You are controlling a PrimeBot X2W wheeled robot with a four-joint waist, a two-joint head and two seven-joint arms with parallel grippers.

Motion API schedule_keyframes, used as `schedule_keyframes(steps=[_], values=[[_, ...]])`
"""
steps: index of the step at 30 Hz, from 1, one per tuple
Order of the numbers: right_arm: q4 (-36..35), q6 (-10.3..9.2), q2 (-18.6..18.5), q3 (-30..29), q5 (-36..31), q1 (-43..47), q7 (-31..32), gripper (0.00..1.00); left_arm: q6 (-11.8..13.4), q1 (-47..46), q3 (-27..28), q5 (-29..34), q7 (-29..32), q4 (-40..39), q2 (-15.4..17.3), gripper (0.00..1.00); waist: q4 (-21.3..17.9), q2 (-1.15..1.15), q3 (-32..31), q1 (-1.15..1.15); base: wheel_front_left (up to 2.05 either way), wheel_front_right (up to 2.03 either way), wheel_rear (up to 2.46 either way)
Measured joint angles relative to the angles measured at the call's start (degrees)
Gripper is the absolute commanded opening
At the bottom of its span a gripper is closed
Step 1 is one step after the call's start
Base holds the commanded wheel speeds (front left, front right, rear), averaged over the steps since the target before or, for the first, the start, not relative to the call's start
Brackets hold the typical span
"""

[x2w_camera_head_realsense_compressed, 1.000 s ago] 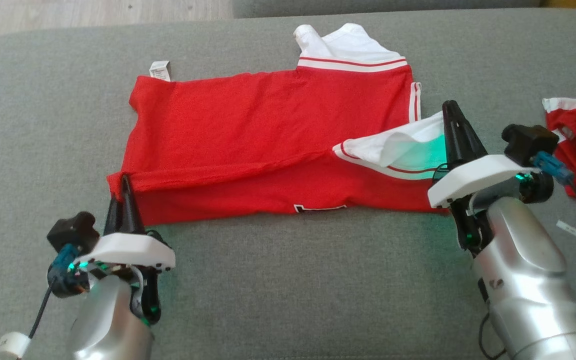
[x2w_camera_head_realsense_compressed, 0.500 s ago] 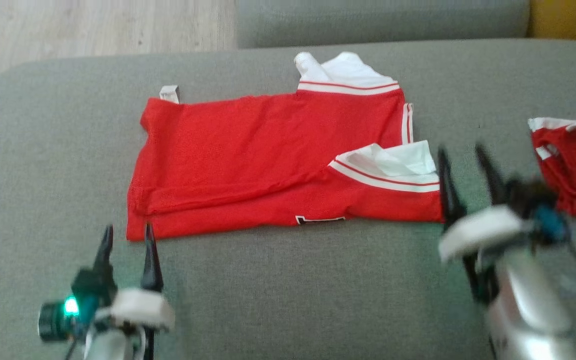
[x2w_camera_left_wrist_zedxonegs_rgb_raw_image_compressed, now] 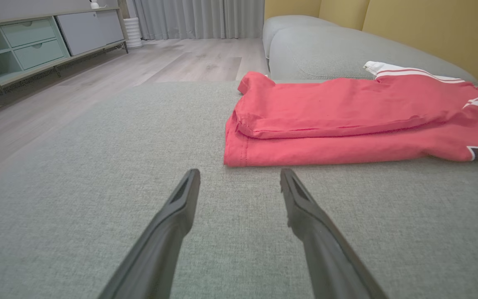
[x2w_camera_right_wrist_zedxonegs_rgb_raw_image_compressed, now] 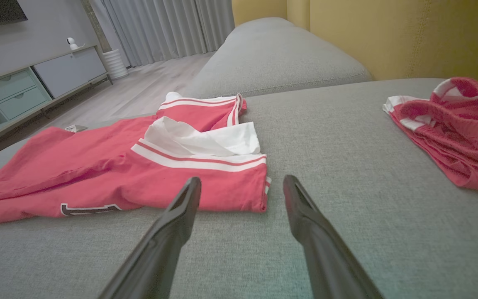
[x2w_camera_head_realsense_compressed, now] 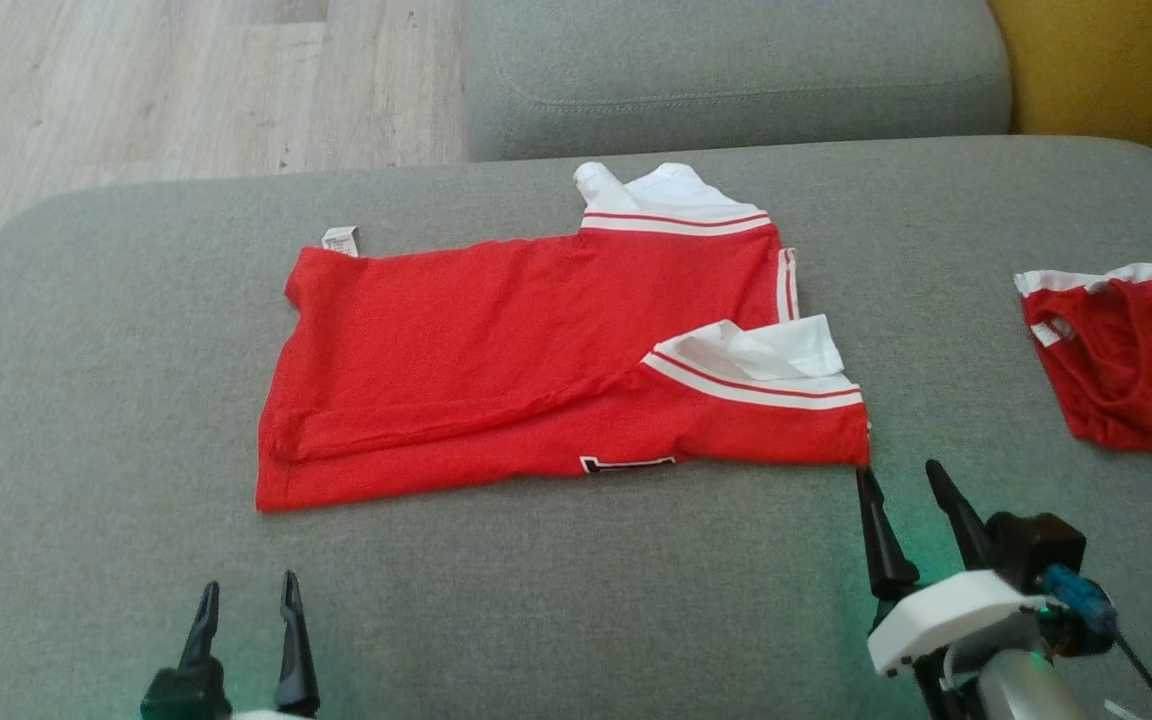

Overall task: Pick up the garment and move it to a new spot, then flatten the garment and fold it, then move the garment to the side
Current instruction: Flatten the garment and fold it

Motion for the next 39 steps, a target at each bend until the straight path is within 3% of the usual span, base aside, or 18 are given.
schedule_keyframes(steps=[12,20,26,27,28,29,30,31,39], values=[[3.02,0.00,0.09,-0.34,0.45,-0.12,0.01,1.00,0.21,0.12,-2.41,-1.83,0.00,-0.69,0.00,1.00,0.24,0.00,1.09,0.01,0.00,0.00,0.00],[7.25,0.00,0.10,-2.81,-0.02,-7.86,0.01,1.00,-0.03,-5.24,-3.97,-2.15,0.00,-0.20,-0.03,1.00,1.22,0.00,4.93,0.01,0.00,0.00,0.00],[14.22,0.00,0.09,-4.02,0.87,-12.38,0.01,1.00,-0.57,-9.09,-4.91,-3.11,0.00,0.79,-0.03,1.00,2.31,0.00,8.62,0.02,0.00,0.00,0.00],[15.48,0.00,0.09,-3.71,1.04,-12.78,0.01,0.97,-0.60,-9.52,-5.08,-3.94,0.00,1.52,-0.03,1.00,2.47,0.00,9.12,0.02,0.00,0.00,0.00],[16.77,0.00,0.09,-3.25,1.43,-13.23,-0.02,0.80,-0.63,-9.77,-5.20,-4.45,0.00,2.07,-0.04,1.00,2.61,0.00,9.54,0.02,0.00,0.00,0.00],[18.01,0.00,-0.04,-2.48,2.03,-14.34,-0.65,0.80,-1.08,-9.95,-5.25,-4.54,0.00,2.36,-0.04,1.00,2.84,0.00,10.30,0.01,0.00,0.00,0.00],[18.66,0.00,-0.14,-1.92,2.16,-15.08,-0.66,0.09,-1.10,-10.10,-5.25,-4.60,0.00,2.58,-0.07,1.00,2.90,0.00,10.59,0.01,0.00,0.00,0.00],[19.20,0.00,-0.23,-1.51,2.55,-15.83,-0.67,0.00,-1.11,-10.38,-5.20,-4.67,0.00,2.89,-0.09,1.00,2.92,0.00,10.84,0.02,0.00,0.00,0.00],[18.18,0.00,0.05,-1.36,2.76,-16.49,-0.66,0.00,-3.68,-14.33,-1.42,-8.70,0.00,5.35,-0.14,1.00,1.96,0.00,11.90,0.01,0.00,0.00,0.00]])
